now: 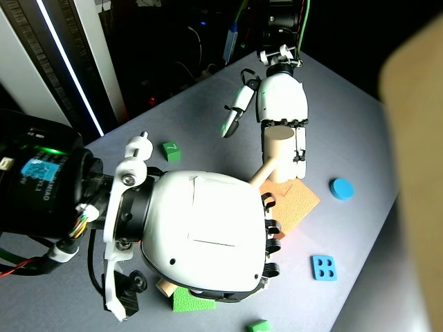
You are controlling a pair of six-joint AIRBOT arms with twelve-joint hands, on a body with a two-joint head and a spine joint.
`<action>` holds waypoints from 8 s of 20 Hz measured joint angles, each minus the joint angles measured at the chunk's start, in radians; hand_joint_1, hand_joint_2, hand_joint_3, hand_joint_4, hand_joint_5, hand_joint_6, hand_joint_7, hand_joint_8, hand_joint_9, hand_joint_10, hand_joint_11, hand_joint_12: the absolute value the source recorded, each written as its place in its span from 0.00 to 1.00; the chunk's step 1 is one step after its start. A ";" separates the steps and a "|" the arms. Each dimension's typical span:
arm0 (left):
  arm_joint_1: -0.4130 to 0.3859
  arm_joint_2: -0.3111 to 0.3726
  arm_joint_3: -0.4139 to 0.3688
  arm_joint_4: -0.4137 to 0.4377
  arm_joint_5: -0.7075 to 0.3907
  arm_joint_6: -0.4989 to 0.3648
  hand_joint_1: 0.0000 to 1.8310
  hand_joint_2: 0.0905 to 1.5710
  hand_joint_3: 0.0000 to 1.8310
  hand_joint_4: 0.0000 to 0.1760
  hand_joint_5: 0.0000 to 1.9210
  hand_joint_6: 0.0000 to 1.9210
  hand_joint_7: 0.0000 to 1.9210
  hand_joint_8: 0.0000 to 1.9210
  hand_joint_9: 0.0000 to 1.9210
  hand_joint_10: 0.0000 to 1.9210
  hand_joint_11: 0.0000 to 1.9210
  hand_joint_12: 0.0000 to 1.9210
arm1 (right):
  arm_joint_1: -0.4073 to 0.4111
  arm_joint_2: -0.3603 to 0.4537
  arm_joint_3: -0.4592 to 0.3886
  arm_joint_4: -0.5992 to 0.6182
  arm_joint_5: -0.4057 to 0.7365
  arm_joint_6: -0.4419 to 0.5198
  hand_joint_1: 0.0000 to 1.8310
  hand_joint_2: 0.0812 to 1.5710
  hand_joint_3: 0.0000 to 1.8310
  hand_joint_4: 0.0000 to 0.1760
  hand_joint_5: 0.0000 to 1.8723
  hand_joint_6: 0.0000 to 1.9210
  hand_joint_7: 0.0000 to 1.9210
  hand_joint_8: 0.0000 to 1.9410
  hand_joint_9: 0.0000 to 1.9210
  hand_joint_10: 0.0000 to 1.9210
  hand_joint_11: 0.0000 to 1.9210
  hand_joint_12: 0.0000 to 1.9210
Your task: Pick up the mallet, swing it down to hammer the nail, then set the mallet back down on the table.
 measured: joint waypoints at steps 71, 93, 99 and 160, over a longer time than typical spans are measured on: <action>0.000 -0.001 0.000 0.006 -0.001 0.000 0.00 0.75 0.00 0.00 0.02 0.00 0.01 0.00 0.00 0.00 0.00 0.00 | 0.024 -0.116 0.179 0.289 -0.221 -0.038 0.37 0.95 0.00 0.00 0.57 1.00 0.71 1.00 0.77 1.00 0.80 1.00; 0.003 -0.001 0.000 0.005 -0.004 0.000 0.00 0.74 0.00 0.00 0.02 0.00 0.01 0.00 0.00 0.00 0.00 0.00 | -0.059 0.148 -0.188 0.288 -0.245 -0.266 0.17 1.00 0.03 0.00 0.60 1.00 0.73 1.00 0.80 1.00 0.85 1.00; -0.002 -0.001 0.000 0.006 -0.001 0.000 0.00 0.75 0.00 0.00 0.02 0.00 0.02 0.00 0.01 0.00 0.00 0.00 | -0.136 0.151 -0.234 0.288 -0.272 -0.446 0.21 1.00 0.01 0.00 0.60 1.00 0.73 1.00 0.80 1.00 0.83 1.00; -0.386 0.184 -0.107 0.584 0.391 -0.413 0.14 0.79 0.01 0.94 0.77 1.00 0.81 1.00 0.84 1.00 0.88 1.00 | -0.165 0.497 -0.608 0.330 -0.024 -0.418 0.24 0.78 0.00 0.00 0.74 1.00 0.78 1.00 0.81 1.00 0.85 1.00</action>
